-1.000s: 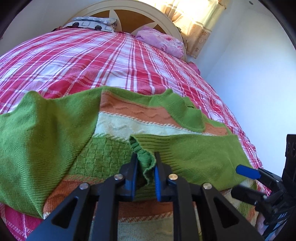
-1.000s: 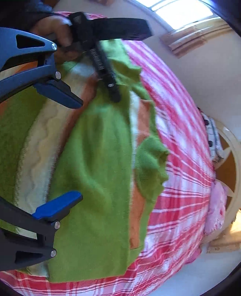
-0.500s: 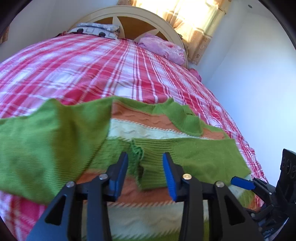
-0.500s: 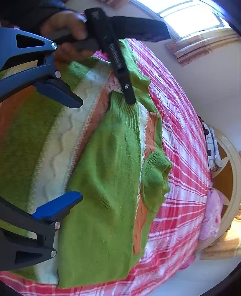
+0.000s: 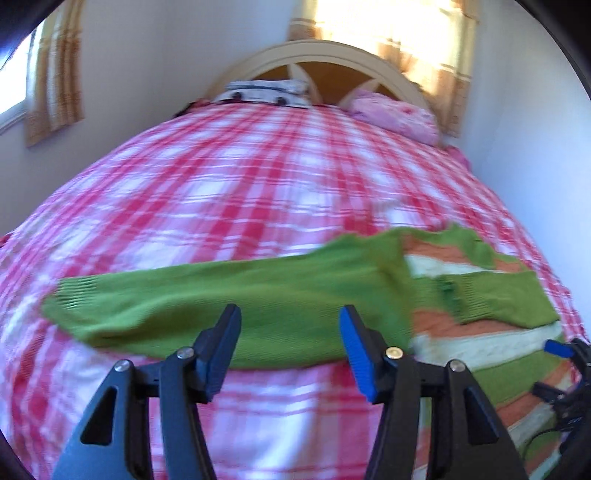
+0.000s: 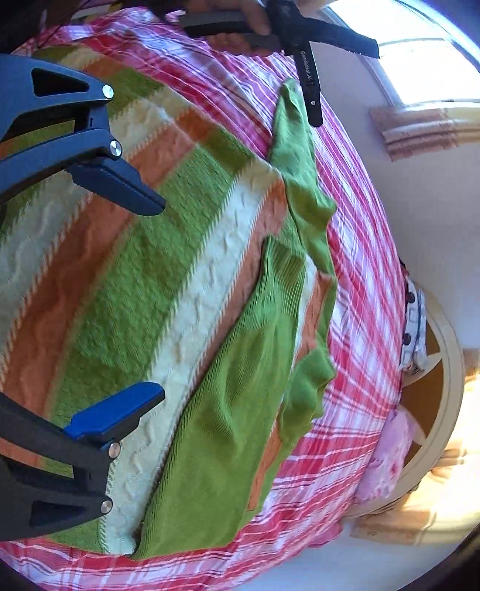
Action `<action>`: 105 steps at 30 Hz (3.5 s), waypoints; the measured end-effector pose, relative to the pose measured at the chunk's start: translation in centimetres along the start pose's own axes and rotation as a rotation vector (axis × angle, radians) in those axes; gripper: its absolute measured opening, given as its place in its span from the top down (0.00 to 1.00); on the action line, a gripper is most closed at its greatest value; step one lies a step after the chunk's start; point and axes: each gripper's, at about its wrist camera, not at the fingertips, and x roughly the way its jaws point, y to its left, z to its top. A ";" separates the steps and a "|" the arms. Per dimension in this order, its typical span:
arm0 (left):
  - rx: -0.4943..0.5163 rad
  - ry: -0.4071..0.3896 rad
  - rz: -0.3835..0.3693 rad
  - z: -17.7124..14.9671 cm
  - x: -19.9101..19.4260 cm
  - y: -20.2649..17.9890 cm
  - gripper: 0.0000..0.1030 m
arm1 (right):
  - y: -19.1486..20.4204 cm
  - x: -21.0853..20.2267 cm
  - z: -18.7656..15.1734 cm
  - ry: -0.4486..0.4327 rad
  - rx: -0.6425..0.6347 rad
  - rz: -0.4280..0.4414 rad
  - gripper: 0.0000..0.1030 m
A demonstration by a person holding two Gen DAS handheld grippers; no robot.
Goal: Fold small clothes
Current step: 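Grasp the other green sleeve cuff with the left gripper and lift, then carry the sleeve over the sweater body with the left gripper and release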
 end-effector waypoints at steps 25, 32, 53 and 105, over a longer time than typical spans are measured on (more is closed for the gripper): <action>-0.500 0.012 0.161 -1.8 3.9 18.3 0.55 | 2.2 -0.5 -2.1 -0.019 -0.023 -0.006 0.11; -0.490 0.004 0.115 -1.3 4.8 19.1 0.93 | 2.6 -0.3 -2.3 -0.015 -0.024 -0.003 0.11; -0.445 -0.216 -0.273 5.5 -0.4 10.1 0.95 | 0.4 -3.0 -1.3 -0.094 0.056 -0.020 0.11; -0.063 0.016 -0.651 4.5 6.8 -30.9 0.95 | -10.2 -8.9 -8.9 -0.153 0.328 -0.041 0.11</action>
